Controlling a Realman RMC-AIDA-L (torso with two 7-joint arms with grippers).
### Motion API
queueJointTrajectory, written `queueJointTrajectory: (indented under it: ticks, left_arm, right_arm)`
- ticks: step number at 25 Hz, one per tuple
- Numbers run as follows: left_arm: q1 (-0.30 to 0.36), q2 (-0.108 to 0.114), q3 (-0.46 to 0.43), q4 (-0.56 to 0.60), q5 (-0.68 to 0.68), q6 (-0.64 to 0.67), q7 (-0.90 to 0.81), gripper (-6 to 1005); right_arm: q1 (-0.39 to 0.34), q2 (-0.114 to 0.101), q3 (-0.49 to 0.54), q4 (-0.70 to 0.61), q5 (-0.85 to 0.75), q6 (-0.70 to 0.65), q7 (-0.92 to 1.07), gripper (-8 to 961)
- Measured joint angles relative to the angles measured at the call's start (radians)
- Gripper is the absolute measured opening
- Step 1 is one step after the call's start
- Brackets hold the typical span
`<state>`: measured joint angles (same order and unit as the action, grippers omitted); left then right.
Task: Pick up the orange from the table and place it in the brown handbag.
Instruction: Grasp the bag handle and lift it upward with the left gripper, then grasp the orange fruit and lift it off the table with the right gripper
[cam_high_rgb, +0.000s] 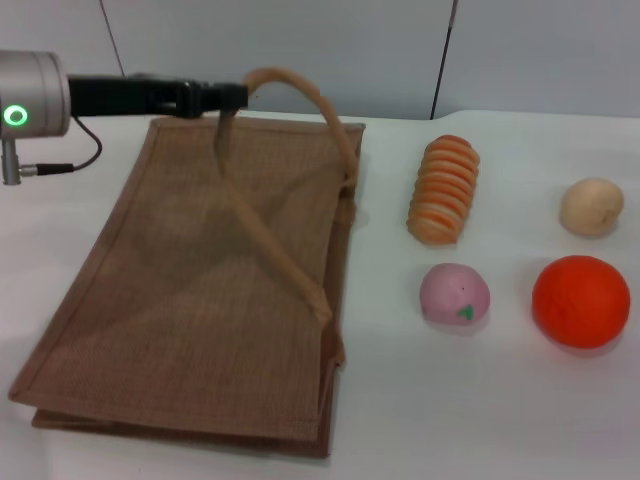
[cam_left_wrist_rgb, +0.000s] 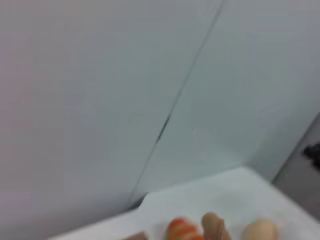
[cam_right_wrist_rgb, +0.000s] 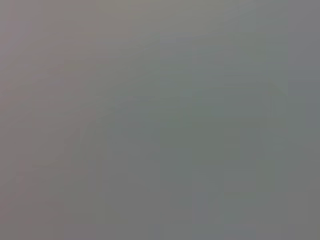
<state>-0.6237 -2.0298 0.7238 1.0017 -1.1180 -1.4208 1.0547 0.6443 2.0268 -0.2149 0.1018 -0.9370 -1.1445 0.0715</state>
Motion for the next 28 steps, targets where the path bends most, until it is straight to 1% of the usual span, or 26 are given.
queueJointTrajectory:
  ticks: [1,2,4,6,10,14,17,19,23,25,28]
  left_arm:
    - [0.006,0.001,-0.002,0.001,-0.034,-0.009,0.02,130]
    - [0.01,0.001,-0.003,0.001,-0.057,-0.017,0.035,130]
    - [0.018,0.001,-0.004,0.002,-0.094,-0.027,0.055,130]
    - [0.025,0.001,-0.007,0.003,-0.118,-0.035,0.069,129]
    - [0.035,0.003,-0.023,0.005,-0.175,-0.062,0.101,129]
    - [0.053,0.004,-0.037,0.005,-0.241,-0.097,0.131,129]
    - [0.063,0.008,-0.053,0.006,-0.264,-0.123,0.138,129]
    - [0.064,0.01,-0.071,0.007,-0.266,-0.139,0.139,129]
    - [0.073,0.009,-0.101,0.026,-0.272,-0.162,0.14,129]
    - [0.079,0.008,-0.107,0.037,-0.278,-0.171,0.139,129]
    - [0.081,0.007,-0.108,0.048,-0.28,-0.175,0.135,128]
  right_arm:
    - [-0.005,-0.002,-0.003,-0.047,-0.087,0.005,0.1,770]
    - [-0.005,-0.002,-0.003,-0.047,-0.087,0.005,0.1,770]
    - [-0.017,-0.002,-0.012,-0.107,-0.188,-0.007,0.226,770]
    - [-0.033,-0.002,-0.022,-0.167,-0.299,-0.037,0.344,770]
    - [-0.062,-0.004,-0.027,-0.28,-0.5,-0.102,0.518,770]
    - [-0.075,-0.004,-0.029,-0.407,-0.747,-0.143,0.701,770]
    - [-0.079,-0.003,-0.029,-0.507,-0.912,-0.2,0.834,770]
    - [-0.084,-0.003,-0.027,-0.605,-1.021,-0.267,0.941,770]
    - [-0.089,0.001,-0.024,-0.749,-1.177,-0.383,1.06,771]
    - [-0.088,0.002,-0.028,-0.805,-1.255,-0.412,1.117,771]
    - [-0.075,0.004,-0.037,-0.86,-1.38,-0.421,1.191,771]
